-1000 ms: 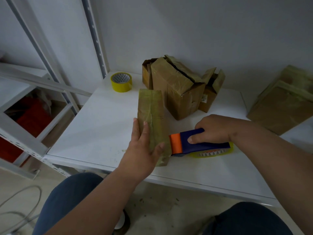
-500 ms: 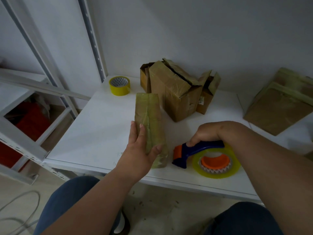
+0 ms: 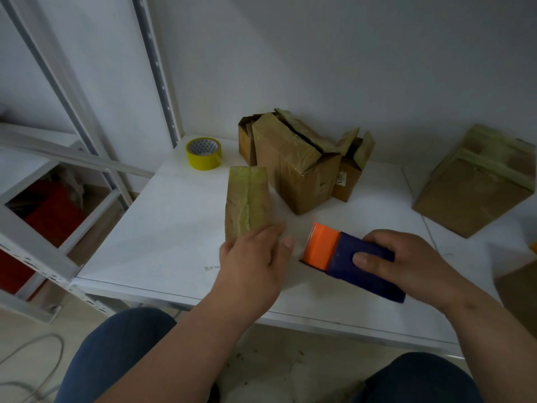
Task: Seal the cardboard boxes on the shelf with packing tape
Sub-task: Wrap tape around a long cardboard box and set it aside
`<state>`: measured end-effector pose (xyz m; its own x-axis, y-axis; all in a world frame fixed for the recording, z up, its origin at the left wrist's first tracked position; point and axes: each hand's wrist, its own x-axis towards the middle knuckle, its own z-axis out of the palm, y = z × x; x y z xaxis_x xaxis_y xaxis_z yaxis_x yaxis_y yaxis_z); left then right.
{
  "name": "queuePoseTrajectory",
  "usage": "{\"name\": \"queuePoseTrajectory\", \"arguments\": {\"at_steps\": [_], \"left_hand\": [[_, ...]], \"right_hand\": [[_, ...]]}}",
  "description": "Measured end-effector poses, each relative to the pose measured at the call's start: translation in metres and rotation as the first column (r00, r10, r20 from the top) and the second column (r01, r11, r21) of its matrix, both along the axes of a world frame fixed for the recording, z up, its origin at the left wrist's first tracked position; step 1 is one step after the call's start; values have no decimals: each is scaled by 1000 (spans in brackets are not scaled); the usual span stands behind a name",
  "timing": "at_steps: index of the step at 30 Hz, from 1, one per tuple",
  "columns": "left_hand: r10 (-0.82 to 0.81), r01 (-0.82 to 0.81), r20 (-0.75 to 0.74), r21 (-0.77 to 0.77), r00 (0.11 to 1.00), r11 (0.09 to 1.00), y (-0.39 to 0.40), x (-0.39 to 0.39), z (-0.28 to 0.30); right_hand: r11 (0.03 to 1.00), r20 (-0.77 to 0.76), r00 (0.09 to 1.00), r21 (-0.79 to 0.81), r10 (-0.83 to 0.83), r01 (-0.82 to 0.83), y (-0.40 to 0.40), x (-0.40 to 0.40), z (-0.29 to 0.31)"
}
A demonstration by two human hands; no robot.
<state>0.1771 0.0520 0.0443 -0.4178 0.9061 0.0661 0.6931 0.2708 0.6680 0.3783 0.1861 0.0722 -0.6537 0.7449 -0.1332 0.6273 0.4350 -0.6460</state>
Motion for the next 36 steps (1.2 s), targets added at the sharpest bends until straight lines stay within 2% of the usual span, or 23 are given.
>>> {"name": "queuePoseTrajectory", "arguments": {"at_steps": [2, 4, 7, 9, 16, 25, 29, 33, 36], "left_hand": [[-47, 61, 214, -59, 976, 996, 1, 7, 9], [-56, 85, 358, -66, 932, 994, 1, 14, 13], [52, -37, 522, -39, 851, 999, 1, 17, 15], [111, -114, 552, -30, 827, 993, 1, 16, 15], [186, -200, 550, -35, 814, 979, 3, 13, 13], [229, -260, 390, 26, 892, 965, 1, 13, 11], [238, -275, 366, 51, 900, 960, -3, 11, 13], [229, -257, 267, 77, 936, 963, -6, 4, 13], [157, -171, 129, 107, 979, 979, -9, 3, 12]], "right_hand": [[999, -21, 1000, 42, 18, -17, -8, 3, -6], [997, -59, 998, 69, 20, -16, -13, 5, -11], [998, -121, 993, 70, 15, -7, -19, 5, -14], [998, -132, 991, 69, 16, -7, -22, 6, -16], [998, -157, 987, 63, 40, -31, -27, 8, -16], [986, -107, 981, 45, 163, -159, -25, 6, -18], [979, -104, 973, 35, 205, -202, -17, 10, -21], [982, -83, 980, 69, 181, -175, -10, 17, -22], [982, -71, 987, 133, 143, -133, -12, 17, -22]]}}
